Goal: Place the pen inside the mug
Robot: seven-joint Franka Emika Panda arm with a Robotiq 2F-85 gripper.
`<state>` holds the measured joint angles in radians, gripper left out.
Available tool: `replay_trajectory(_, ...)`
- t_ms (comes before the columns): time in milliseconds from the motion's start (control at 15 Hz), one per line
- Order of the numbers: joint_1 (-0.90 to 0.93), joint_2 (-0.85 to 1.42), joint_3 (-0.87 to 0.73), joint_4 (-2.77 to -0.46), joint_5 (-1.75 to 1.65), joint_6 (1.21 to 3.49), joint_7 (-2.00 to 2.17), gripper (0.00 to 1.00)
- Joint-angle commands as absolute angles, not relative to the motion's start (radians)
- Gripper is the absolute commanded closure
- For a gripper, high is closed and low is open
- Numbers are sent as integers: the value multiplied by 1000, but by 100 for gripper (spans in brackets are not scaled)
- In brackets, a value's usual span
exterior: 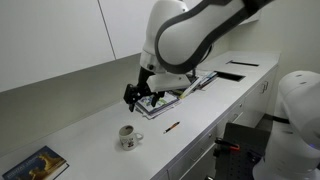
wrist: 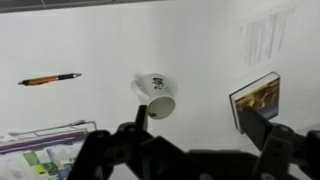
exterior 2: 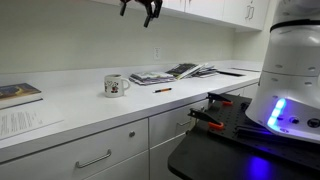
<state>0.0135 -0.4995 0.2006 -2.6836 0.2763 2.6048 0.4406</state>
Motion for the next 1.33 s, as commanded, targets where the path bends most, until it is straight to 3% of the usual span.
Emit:
replay_trajectory(0, -102, -402, 256, -2693, 193, 2779, 608, 0)
replay_trajectory(467, -542, -280, 481, -2649, -215, 2887, 1131, 0)
replay_trajectory(867, -835, -293, 738, -2577, -511, 2721, 1636, 0)
replay_trajectory(1267, -933, -179, 880, -2478, -573, 2362, 1896, 0)
